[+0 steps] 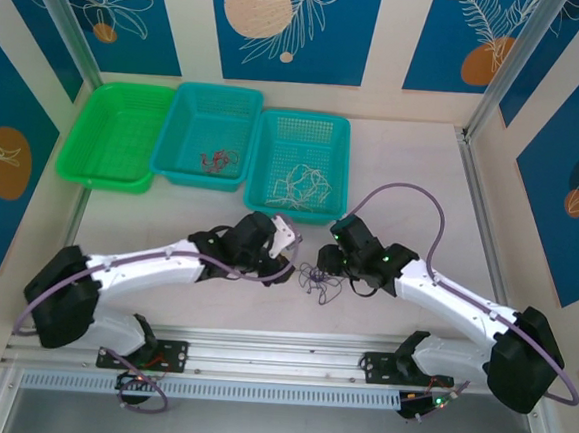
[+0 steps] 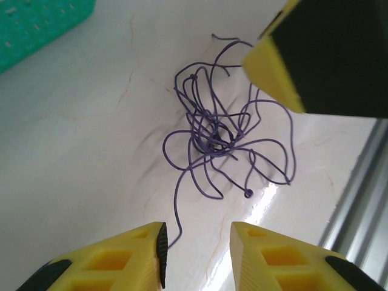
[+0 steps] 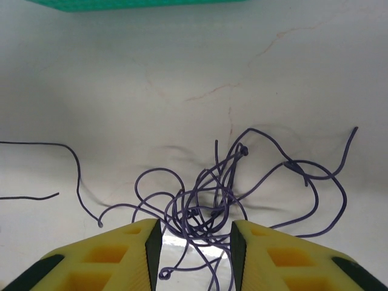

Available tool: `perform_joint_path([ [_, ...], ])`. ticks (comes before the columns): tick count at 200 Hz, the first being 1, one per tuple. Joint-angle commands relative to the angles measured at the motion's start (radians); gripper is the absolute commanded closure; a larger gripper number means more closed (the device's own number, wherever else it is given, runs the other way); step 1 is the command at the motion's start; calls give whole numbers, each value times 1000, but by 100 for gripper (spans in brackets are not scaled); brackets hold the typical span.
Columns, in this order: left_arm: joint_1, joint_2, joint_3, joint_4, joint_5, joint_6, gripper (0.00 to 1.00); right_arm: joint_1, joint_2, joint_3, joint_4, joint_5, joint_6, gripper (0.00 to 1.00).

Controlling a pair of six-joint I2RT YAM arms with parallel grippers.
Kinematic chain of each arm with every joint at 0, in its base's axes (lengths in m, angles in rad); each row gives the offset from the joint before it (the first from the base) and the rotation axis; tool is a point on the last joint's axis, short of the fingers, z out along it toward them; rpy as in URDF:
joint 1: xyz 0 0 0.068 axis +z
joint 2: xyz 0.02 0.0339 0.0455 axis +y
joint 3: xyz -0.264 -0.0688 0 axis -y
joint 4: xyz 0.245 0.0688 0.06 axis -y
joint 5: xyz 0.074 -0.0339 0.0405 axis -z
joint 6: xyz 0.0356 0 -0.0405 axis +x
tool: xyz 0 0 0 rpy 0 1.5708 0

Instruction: Untangle the cables

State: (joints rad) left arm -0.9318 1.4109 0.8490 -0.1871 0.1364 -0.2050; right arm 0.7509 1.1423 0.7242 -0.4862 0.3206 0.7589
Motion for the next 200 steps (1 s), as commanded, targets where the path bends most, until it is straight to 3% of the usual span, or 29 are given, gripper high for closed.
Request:
perform_joint_path([
  [1,-2,99,67,-18,55,11,67,-7,-27,-17,-18,-36,20,63],
  [69,7,258,76,24,15,-30,67,-6,-8,-8,-5,-121,11,61],
  [98,27,286,43,93,57,-59,68,-1,29,6,14,-142,14,60],
  [112,34,287,36,108,62,-62,76,7,57,15,23,-150,21,59],
  [132,36,274,23,133,88,-62,100,25,115,22,56,-160,43,56],
  [167,36,172,-34,192,170,-39,100,77,302,99,21,-75,87,53],
  [178,36,135,-50,189,174,-32,100,91,360,124,7,-32,100,56],
  [200,41,49,-80,145,102,-35,100,87,436,148,-67,89,170,77],
])
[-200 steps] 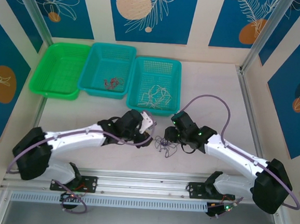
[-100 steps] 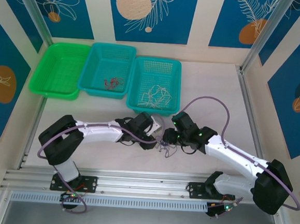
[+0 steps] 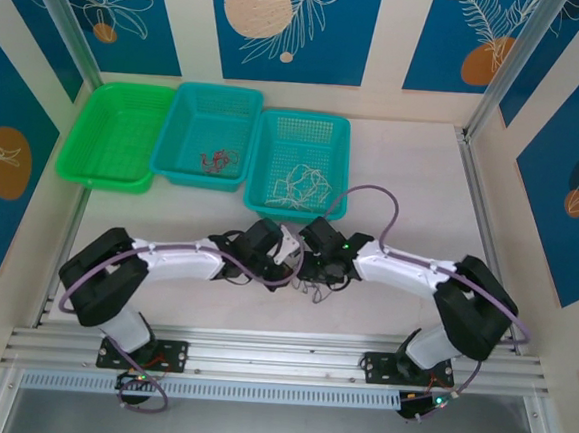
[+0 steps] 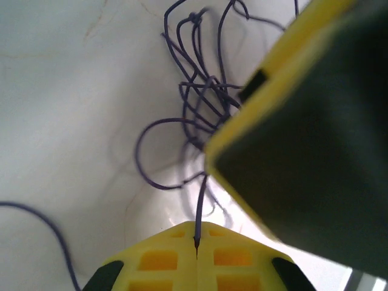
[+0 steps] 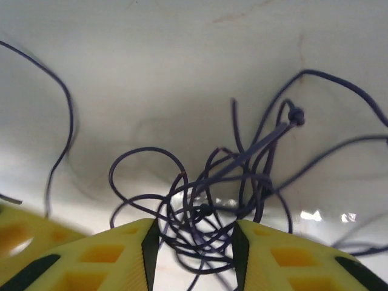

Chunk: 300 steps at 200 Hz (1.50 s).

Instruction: Untangle the cables

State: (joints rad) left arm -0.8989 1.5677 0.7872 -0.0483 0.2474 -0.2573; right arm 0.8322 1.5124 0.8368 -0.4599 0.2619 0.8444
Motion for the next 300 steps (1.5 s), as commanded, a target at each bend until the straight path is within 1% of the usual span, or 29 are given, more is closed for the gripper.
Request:
perform_joint_path([
  [1,9,-112,-19,2,-14,16,100,5,67,35,-97,154,87,78],
  [15,29,-181,-45,-42,-85,-16,100,-15,65,21,-139,215,126,84],
  [37,106,-316,-127,-57,-116,-105,100,-72,14,-37,-169,253,155,92],
  [59,226,-475,-214,-92,-126,-214,100,-148,-52,-109,-168,249,162,94],
  [77,329,-601,-268,-143,-128,-265,100,-207,-113,-164,-157,239,167,94],
  [89,367,-661,-289,-165,-113,-262,100,-231,-152,-192,-141,226,166,94],
  [99,377,-684,-302,-164,-77,-249,100,-229,-189,-204,-121,208,147,94],
  [111,378,-681,-316,-136,-14,-238,100,-205,-233,-206,-73,173,105,91],
  [122,378,-661,-330,-111,18,-248,100,-173,-267,-196,-26,149,63,86],
  [134,377,-638,-339,-111,4,-255,100,-130,-288,-167,-2,141,28,77],
  [154,379,-620,-353,-116,-32,-258,100,-61,-289,-104,43,70,-77,61],
  [161,378,-618,-358,-104,-21,-260,100,-35,-281,-81,56,43,-108,54],
  [167,378,-616,-364,-89,-7,-261,100,-17,-268,-61,67,16,-133,52],
  [170,377,-615,-366,-82,1,-263,100,-8,-260,-53,73,5,-143,48],
  [174,378,-612,-369,-75,6,-264,100,4,-251,-39,76,-7,-152,47],
  [198,377,-610,-374,-77,-4,-266,100,71,-164,25,139,-39,-174,44],
  [224,378,-616,-384,-76,-1,-270,100,94,-57,94,190,-31,-88,42],
  [241,377,-620,-388,-72,16,-269,100,111,28,120,223,-2,61,42],
  [252,377,-625,-391,-71,30,-263,100,130,91,159,207,21,146,42],
  [266,377,-638,-396,-74,38,-255,100,163,191,256,127,73,193,42],
  [285,377,-674,-410,-77,32,-256,100,207,309,383,24,187,232,41],
  [290,378,-686,-414,-80,27,-257,100,208,335,409,0,200,246,35],
  [300,378,-712,-420,-92,15,-256,100,211,378,450,-42,231,267,34],
])
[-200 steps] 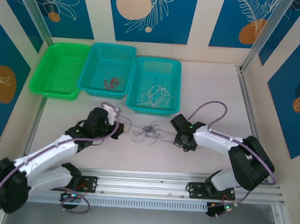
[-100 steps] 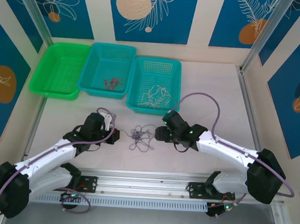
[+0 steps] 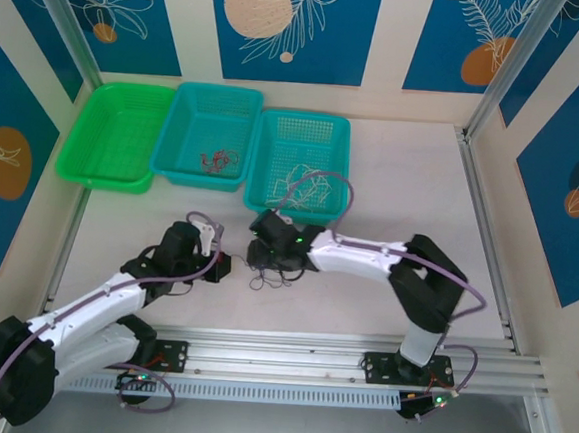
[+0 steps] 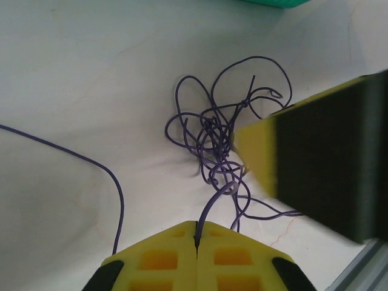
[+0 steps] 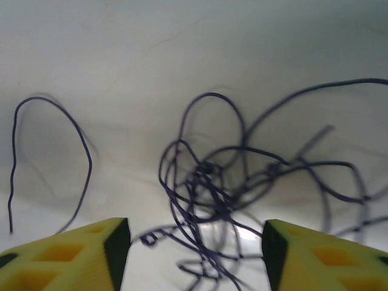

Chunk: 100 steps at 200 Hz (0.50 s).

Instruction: Untangle the cables

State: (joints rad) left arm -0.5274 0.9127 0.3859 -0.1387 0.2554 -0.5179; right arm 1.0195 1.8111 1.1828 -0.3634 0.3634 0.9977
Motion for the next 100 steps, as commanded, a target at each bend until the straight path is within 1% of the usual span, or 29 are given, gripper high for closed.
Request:
perform_joint_path([
  [1,7,-60,-18,-4,6,5,100,24,84,107,-142,135,115,34],
  [13,6,-93,-21,-25,-7,10,100,37,141,150,-200,208,129,34],
  [21,7,-114,-24,-39,-17,12,100,43,176,180,-245,234,138,35],
  [39,7,-162,-31,-72,-47,13,100,43,220,196,-270,220,143,43],
  [62,7,-226,-36,-130,-128,-1,100,37,211,155,-259,211,172,56],
  [74,6,-257,-36,-150,-166,-5,100,26,193,119,-243,208,182,68],
  [82,8,-277,-36,-166,-193,-7,100,11,176,86,-224,196,193,81],
  [89,7,-294,-32,-185,-227,-13,100,-5,153,52,-207,177,199,90],
  [95,7,-308,-26,-211,-262,-24,100,-18,131,19,-193,167,207,96],
  [100,10,-320,-20,-233,-297,-34,100,-30,107,-9,-182,167,216,99],
])
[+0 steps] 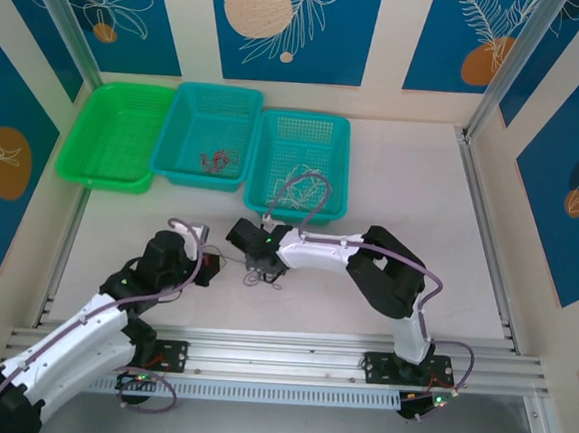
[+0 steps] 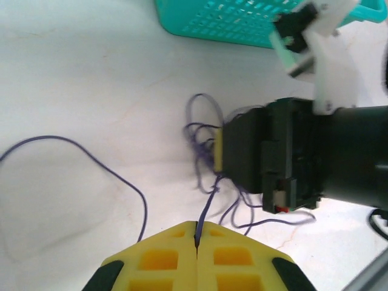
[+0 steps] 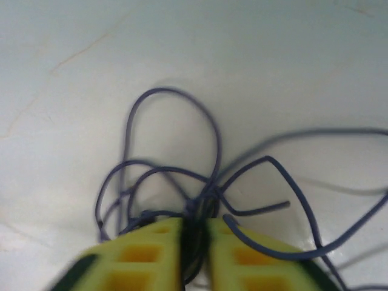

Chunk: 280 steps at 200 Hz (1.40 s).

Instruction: Untangle the cables

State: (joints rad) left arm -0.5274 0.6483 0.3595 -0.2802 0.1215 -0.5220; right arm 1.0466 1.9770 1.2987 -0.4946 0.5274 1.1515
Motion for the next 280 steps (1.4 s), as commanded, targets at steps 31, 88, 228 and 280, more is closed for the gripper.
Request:
perform_joint_path([
  [31,34,-124,37,-218,-330,-94,100,-133,-249,-327,-42,58,125,100],
  [88,162,-83,47,-222,-265,-154,100,-396,-731,-686,-142,157,165,100],
  [228,281,178,719,-357,-75,59,100,-570,-1091,-838,23,-304,-60,100],
  [280,379,618,1365,-390,-110,236,100,-476,-1033,-767,-16,-267,-38,100],
])
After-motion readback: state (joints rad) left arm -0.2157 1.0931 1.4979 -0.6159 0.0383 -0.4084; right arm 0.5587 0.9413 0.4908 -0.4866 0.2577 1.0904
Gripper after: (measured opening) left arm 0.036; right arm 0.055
